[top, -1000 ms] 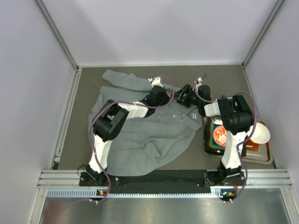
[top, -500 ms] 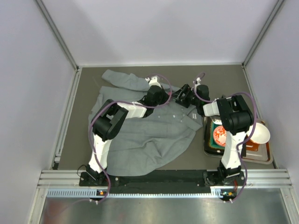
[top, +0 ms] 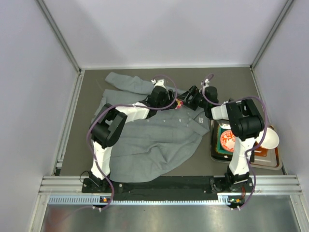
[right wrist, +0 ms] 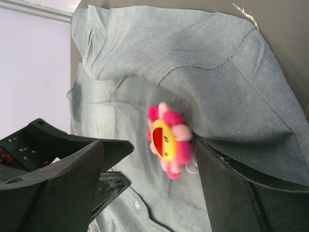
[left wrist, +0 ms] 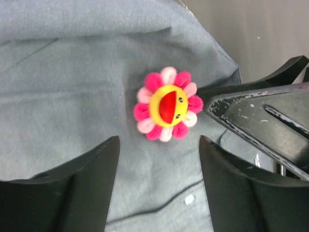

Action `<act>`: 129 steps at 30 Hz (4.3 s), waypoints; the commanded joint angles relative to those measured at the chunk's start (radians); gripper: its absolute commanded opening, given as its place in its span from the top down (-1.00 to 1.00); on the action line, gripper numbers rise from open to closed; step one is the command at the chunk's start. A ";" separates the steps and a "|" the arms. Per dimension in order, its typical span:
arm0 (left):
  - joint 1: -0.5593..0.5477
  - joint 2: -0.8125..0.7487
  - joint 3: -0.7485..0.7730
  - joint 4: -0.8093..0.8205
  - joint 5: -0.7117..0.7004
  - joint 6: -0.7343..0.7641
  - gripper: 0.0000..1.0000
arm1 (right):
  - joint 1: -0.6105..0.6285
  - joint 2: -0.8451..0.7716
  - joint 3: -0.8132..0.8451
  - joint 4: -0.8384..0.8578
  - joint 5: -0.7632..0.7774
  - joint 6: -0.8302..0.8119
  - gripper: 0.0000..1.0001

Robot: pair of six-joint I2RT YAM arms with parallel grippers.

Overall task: Remove the brooch from the garment
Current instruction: Place the brooch on the flattened clothing, then adjust the brooch on the flattened clothing.

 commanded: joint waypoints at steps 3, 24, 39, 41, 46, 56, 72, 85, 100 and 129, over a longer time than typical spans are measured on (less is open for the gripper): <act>0.009 -0.036 0.289 -0.400 -0.056 0.020 -0.64 | -0.018 -0.081 0.007 -0.017 0.024 -0.005 -0.51; -0.057 0.178 0.568 -0.541 -0.142 0.225 -0.04 | -0.127 -0.197 -0.074 -0.051 0.009 -0.057 -0.47; 0.057 0.072 0.256 -0.284 0.118 0.181 0.14 | -0.060 -0.063 0.004 -0.050 -0.069 -0.137 -0.08; 0.070 0.058 0.222 -0.232 0.148 0.169 0.16 | -0.046 -0.046 0.022 -0.074 -0.063 -0.152 -0.08; 0.106 0.031 0.188 -0.112 0.201 0.126 0.18 | -0.019 -0.029 0.054 -0.094 -0.045 -0.177 -0.05; 0.158 0.181 0.234 0.086 0.244 -0.031 0.23 | 0.012 0.016 0.116 -0.178 -0.014 -0.226 0.04; 0.172 0.238 0.227 0.096 0.227 -0.025 0.23 | 0.014 0.074 0.168 -0.195 -0.016 -0.280 0.06; 0.173 0.259 0.242 0.093 0.241 -0.023 0.23 | 0.020 0.005 0.104 -0.096 -0.002 -0.283 0.93; 0.172 0.259 0.235 0.104 0.246 -0.022 0.21 | 0.029 -0.036 0.030 0.050 -0.071 -0.229 0.44; 0.169 0.248 0.202 0.132 0.283 -0.028 0.18 | 0.061 0.014 0.163 -0.174 0.004 -0.237 0.13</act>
